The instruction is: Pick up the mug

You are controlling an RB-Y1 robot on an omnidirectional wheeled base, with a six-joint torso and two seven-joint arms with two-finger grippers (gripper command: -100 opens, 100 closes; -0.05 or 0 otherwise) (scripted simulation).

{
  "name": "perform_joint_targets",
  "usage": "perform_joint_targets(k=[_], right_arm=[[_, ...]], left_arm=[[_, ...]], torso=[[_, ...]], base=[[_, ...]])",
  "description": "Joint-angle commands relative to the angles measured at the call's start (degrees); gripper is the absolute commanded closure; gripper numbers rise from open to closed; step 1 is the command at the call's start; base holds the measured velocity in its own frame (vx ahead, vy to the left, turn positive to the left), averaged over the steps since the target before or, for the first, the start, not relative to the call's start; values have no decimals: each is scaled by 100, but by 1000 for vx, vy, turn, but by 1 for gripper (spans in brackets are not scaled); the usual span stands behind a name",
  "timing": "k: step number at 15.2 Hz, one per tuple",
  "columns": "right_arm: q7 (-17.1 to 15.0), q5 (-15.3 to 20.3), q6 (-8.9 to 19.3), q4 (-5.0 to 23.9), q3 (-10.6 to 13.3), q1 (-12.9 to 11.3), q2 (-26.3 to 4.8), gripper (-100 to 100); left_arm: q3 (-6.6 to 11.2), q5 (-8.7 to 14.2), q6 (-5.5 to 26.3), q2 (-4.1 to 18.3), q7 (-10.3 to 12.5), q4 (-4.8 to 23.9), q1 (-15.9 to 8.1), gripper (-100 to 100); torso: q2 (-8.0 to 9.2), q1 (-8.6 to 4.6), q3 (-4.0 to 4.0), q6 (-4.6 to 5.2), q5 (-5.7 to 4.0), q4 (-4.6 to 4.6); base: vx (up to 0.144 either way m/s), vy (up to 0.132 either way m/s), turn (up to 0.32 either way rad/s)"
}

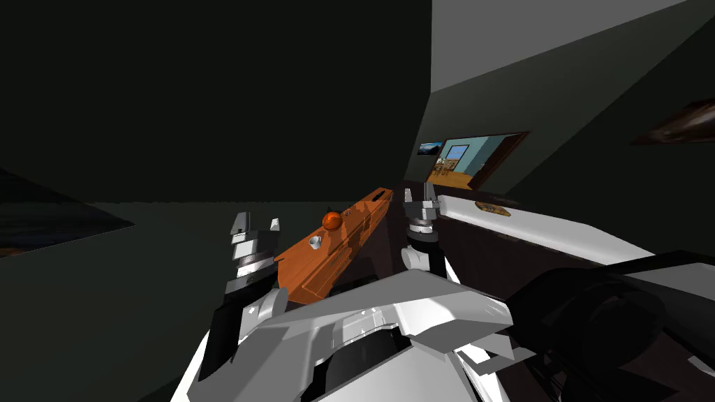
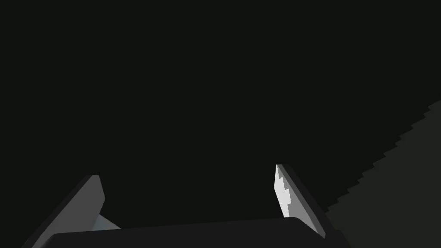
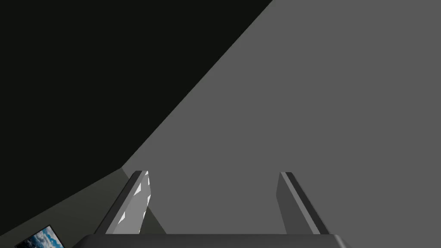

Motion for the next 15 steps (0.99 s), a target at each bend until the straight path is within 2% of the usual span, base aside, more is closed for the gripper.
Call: perform_joint_targets(k=[1, 2, 5, 6, 8, 9, 10, 11, 12, 13, 14, 15], right_arm=[[0, 0, 0, 0, 0, 0, 0, 0], [0, 0, 0, 0, 0, 0, 0, 0], [0, 0, 0, 0, 0, 0, 0, 0], [0, 0, 0, 0, 0, 0, 0, 0], [0, 0, 0, 0, 0, 0, 0, 0], [0, 0, 0, 0, 0, 0, 0, 0], [0, 0, 0, 0, 0, 0, 0, 0], [0, 0, 0, 0, 0, 0, 0, 0], [0, 0, 0, 0, 0, 0, 0, 0], [0, 0, 0, 0, 0, 0, 0, 0], [0, 0, 0, 0, 0, 0, 0, 0], [0, 0, 0, 0, 0, 0, 0, 0]], left_arm=[[45, 40, 149, 238, -21, 100, -28, -100], [45, 40, 149, 238, -21, 100, -28, -100], [155, 139, 515, 534, -72, 345, -96, -100], [155, 139, 515, 534, -72, 345, -96, -100], [259, 233, 829, 719, -121, 577, -161, -100], [259, 233, 861, 719, -121, 577, -161, -100], [320, 287, 1053, 807, -149, 711, -198, -100], [320, 287, 1062, 807, -149, 711, -198, -100], [385, 346, 1271, 893, -179, 856, -239, -100], [385, 346, 1279, 893, -179, 856, -239, -100], [455, 409, 1511, 976, -212, 1012, -282, -100], [455, 409, 1511, 976, -212, 1012, -282, -100]], torso=[[0, 0, 0, 0, 0, 0], [-1, 1, -1, 2, 0, 0], [-4, 4, -2, 2, 1, -1], [-5, 5, -3, 3, 1, -2], [-7, 6, -4, 2, 2, -2], [-8, 7, -5, 3, 2, -2], [-7, 6, -5, 1, 2, -2], [-8, 7, -5, 2, 2, -2], [-7, 6, -4, 1, 1, -2], [-7, 6, -4, 2, 1, -2], [-7, 6, -4, 1, 1, -2], [-6, 7, -4, 2, 2, -2]], base=[[3, 0, -68], [5, 3, -82], [10, 5, -119], [12, 9, -93], [13, 7, -129], [14, 8, -129], [13, 9, -139], [12, 10, -95], [12, 6, -120], [12, 7, -110], [11, 9, -148], [10, 10, -121]])
